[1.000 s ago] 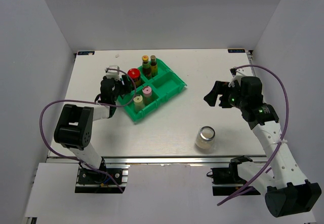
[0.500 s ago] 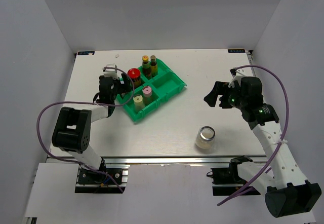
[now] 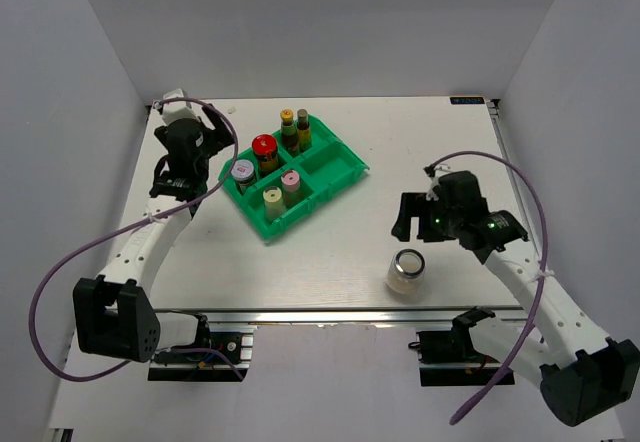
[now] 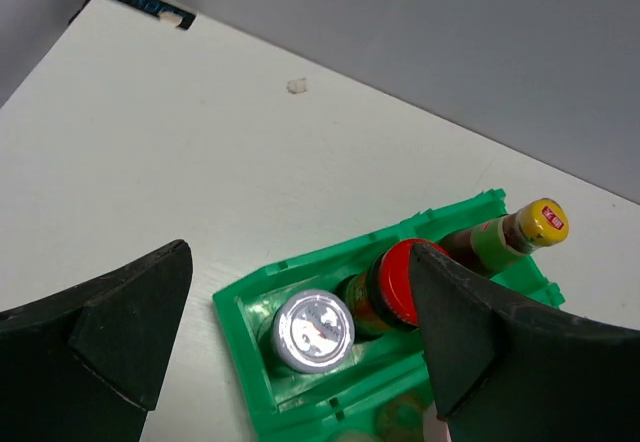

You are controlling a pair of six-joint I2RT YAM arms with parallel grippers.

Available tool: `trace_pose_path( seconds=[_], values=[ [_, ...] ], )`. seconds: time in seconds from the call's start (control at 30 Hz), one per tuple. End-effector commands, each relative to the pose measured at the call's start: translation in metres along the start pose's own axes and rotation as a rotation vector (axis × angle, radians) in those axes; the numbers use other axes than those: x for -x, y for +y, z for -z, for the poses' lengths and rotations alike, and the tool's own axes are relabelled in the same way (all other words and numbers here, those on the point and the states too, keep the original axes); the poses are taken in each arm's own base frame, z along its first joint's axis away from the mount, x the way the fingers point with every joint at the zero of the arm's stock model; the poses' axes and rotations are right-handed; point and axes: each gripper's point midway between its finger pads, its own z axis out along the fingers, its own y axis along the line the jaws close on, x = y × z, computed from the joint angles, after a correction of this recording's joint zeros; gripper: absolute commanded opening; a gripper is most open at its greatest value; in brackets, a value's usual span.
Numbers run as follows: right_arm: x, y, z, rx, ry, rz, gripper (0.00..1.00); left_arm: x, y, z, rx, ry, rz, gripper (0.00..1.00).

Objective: Organize the condiment bottles

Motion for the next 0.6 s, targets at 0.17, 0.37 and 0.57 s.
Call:
trace_pose_path(
  seconds=[0.17, 0.37, 0.57],
  values=[
    [-0.048, -0.031, -0.009, -0.327, 0.099, -0.071, 0.89, -0.046, 0.018, 0.028, 0.073, 0.204, 0.058, 0.98],
    [-0.063, -0.023, -0.013, -0.343, 0.134, -0.059, 0.89, -0.062, 0.028, 0.032, 0.107, 0.233, 0.063, 0.98],
    [-0.078, -0.011, -0.017, -0.344, 0.168, -0.09, 0.89, -0.062, 0.025, 0.036, 0.075, 0.22, 0.078, 0.98]
  ],
)
